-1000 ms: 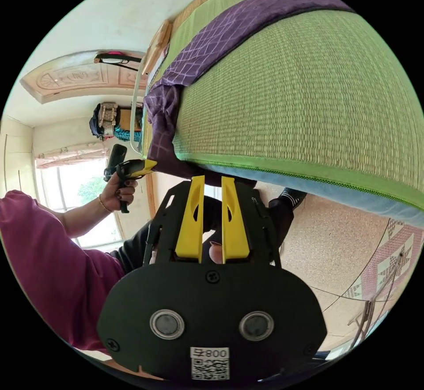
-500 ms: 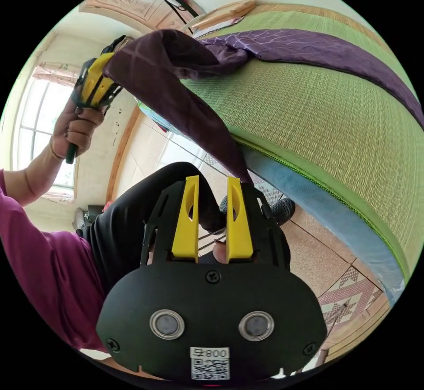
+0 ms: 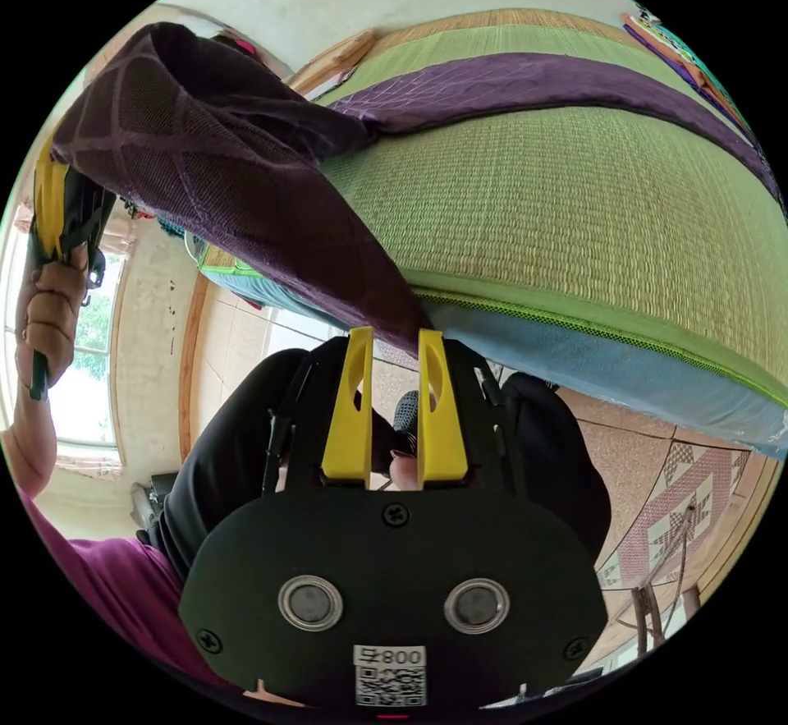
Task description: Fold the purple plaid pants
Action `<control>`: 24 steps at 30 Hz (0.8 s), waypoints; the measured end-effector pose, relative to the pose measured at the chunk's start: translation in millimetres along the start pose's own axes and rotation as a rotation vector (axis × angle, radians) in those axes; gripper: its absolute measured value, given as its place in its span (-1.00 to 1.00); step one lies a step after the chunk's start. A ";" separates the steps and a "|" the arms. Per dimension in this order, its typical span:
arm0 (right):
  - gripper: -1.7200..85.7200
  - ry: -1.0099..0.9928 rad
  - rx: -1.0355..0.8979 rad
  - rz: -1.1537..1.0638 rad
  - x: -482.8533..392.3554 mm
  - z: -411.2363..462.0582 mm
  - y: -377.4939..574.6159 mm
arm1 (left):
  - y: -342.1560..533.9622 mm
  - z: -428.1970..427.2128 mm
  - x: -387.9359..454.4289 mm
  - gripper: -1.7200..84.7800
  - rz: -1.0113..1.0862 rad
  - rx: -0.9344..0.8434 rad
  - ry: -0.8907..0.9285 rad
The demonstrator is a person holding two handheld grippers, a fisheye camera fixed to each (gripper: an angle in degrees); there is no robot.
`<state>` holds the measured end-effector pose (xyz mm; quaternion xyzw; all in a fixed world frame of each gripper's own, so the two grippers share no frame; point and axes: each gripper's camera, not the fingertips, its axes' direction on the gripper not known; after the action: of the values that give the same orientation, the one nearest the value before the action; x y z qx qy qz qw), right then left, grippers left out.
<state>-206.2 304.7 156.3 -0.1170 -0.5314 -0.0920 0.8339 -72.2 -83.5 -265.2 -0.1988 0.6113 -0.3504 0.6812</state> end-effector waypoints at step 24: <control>-0.93 0.474 -0.156 -0.111 82.2 -243.4 -73.4 | 15.8 69.3 -99.5 -0.89 -0.196 -0.133 -0.061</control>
<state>18.3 160.9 138.8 -0.1271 -0.3181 -0.2031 0.9173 -1.8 -12.1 -195.2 -0.3129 0.5897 -0.3678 0.6474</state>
